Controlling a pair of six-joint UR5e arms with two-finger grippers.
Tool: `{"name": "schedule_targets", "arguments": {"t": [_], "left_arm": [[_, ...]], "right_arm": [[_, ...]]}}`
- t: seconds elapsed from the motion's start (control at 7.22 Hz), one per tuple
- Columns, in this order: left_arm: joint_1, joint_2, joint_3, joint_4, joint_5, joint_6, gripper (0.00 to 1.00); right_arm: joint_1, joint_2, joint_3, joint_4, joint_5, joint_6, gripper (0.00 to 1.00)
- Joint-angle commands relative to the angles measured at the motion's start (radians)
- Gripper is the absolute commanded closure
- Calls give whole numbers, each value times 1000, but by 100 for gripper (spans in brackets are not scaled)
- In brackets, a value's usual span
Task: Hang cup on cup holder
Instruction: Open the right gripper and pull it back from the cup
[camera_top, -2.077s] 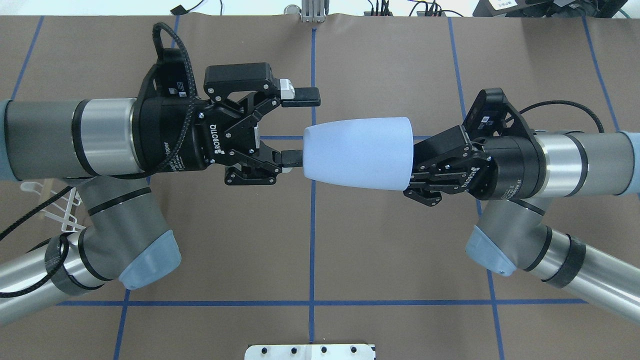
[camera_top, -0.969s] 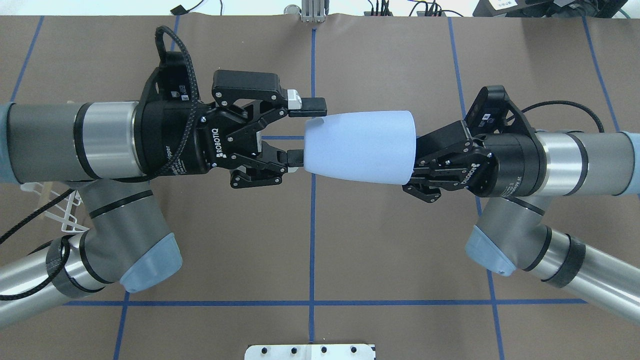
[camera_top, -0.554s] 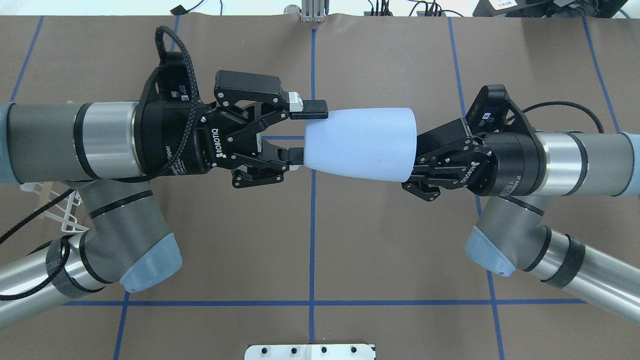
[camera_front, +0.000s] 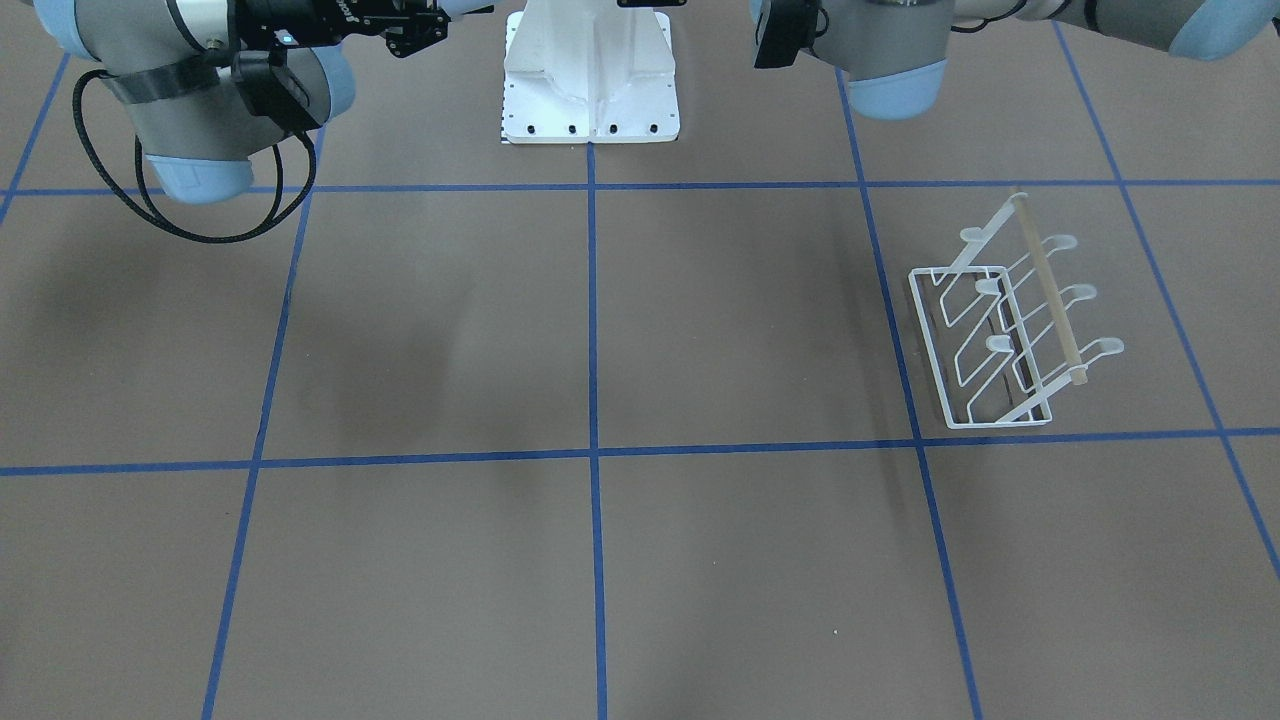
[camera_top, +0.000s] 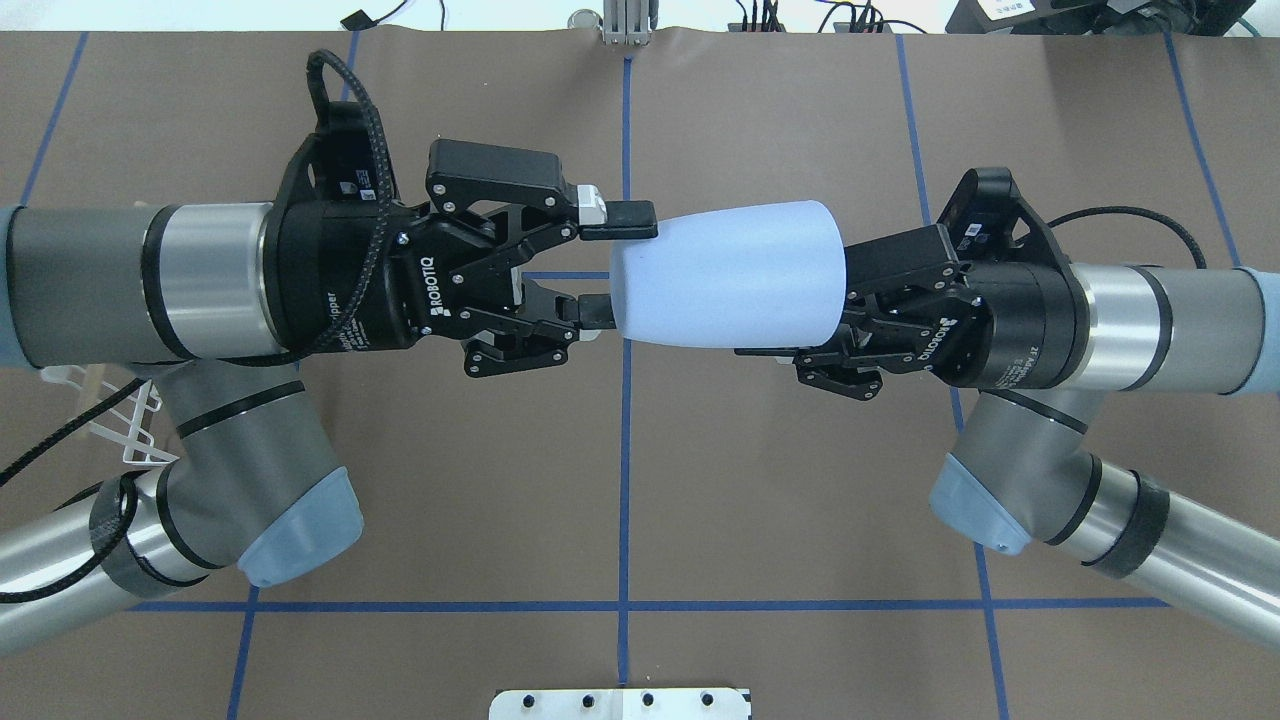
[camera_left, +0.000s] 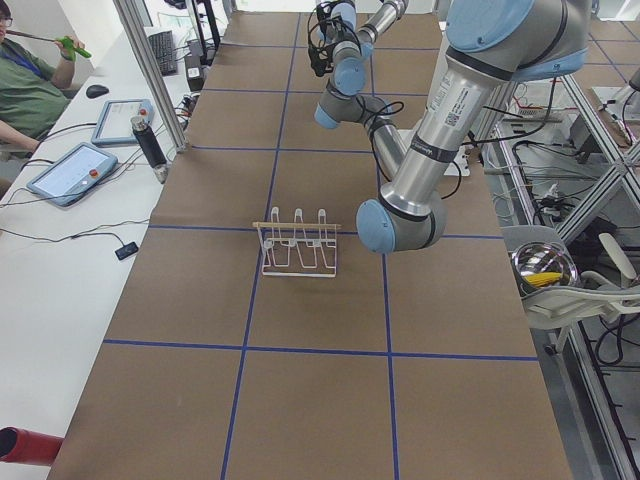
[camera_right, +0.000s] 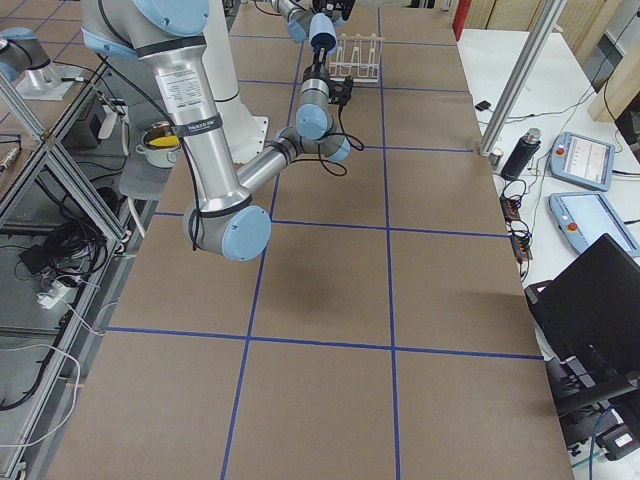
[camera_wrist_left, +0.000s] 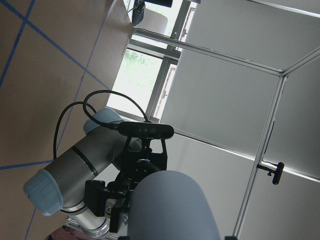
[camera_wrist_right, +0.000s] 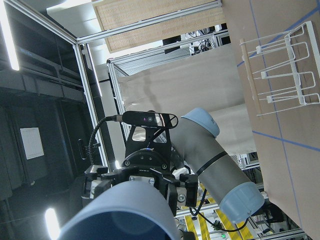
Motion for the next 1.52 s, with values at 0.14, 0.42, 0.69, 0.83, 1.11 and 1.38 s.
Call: {"name": "schedule_targets", "arguments": {"t": [0.14,0.42,0.69,0.83,1.11,1.38], "left_arm": [[1,1,1,1,0,-30,82],[1,3,1,1,0,-57,95],[0,4,0,1,0,-62,100],[-2,7,0,1,0,-68,100],[-3,7,0,1,0,-68,100],[-6,13,0,1,0,-67,100]], "right_arm": [[-5,-1,1,0,-5,2,1],[-7,-1,0,0,-5,2,1],[-5,-11,1,0,-5,0,1],[-4,-26,1,1,-2,-1,1],[-2,-65,1,35,-3,-1,1],[16,-98,1,60,-3,-1,1]]}}
